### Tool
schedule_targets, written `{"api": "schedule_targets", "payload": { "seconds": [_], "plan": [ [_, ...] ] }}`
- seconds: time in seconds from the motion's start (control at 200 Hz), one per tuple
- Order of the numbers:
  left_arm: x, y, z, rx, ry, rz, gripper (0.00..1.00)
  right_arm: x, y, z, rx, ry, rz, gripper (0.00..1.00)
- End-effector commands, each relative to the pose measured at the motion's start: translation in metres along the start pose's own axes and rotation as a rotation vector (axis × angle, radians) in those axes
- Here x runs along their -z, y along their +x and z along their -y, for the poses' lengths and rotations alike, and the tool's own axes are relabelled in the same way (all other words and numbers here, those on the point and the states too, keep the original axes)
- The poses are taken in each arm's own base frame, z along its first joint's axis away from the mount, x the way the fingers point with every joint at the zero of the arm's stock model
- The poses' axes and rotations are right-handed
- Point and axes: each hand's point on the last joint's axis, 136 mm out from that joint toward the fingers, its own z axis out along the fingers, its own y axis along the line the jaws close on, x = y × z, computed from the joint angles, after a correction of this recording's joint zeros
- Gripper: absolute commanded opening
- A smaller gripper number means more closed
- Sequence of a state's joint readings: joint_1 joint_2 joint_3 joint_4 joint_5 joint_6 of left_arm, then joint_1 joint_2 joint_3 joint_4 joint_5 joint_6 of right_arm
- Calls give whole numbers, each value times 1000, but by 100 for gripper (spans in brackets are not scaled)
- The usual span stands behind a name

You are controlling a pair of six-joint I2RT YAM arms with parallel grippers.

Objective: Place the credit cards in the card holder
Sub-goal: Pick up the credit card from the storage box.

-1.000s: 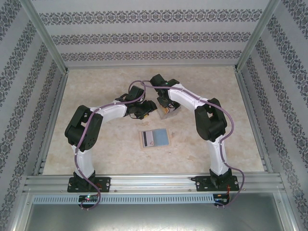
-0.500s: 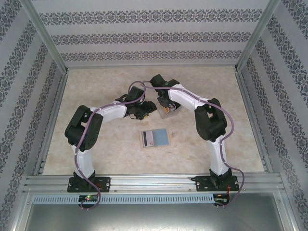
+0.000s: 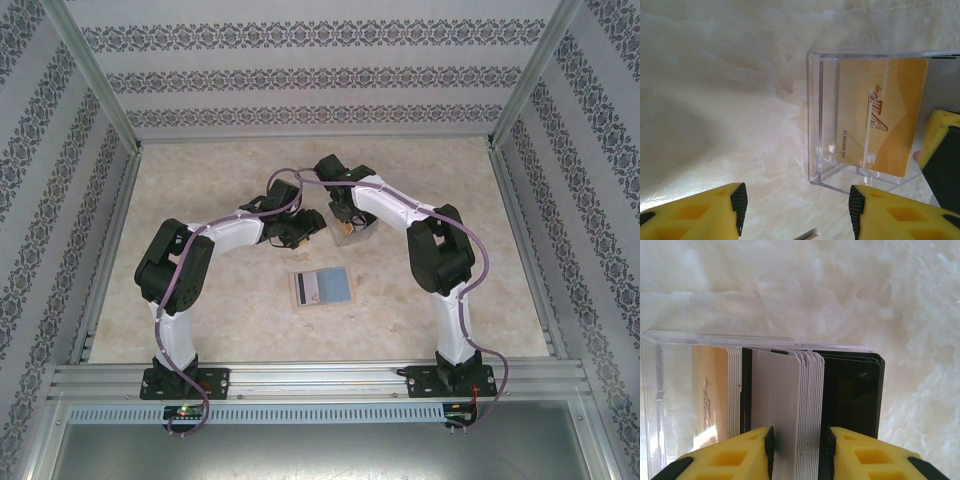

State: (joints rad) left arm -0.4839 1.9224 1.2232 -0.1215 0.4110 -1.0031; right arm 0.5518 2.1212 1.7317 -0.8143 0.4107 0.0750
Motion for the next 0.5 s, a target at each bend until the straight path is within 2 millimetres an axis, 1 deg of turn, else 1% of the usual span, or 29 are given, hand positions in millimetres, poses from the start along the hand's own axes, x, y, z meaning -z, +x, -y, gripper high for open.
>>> {"api": "schedule_targets", "payload": {
  "seconds": [0.0, 0.495],
  "plan": [
    [6, -7, 5, 8, 26, 21, 58, 13, -2, 17, -31, 31, 23, 33],
    [5, -6, 7, 10, 31, 13, 58, 16, -2, 21, -55, 30, 30, 31]
  ]
}}
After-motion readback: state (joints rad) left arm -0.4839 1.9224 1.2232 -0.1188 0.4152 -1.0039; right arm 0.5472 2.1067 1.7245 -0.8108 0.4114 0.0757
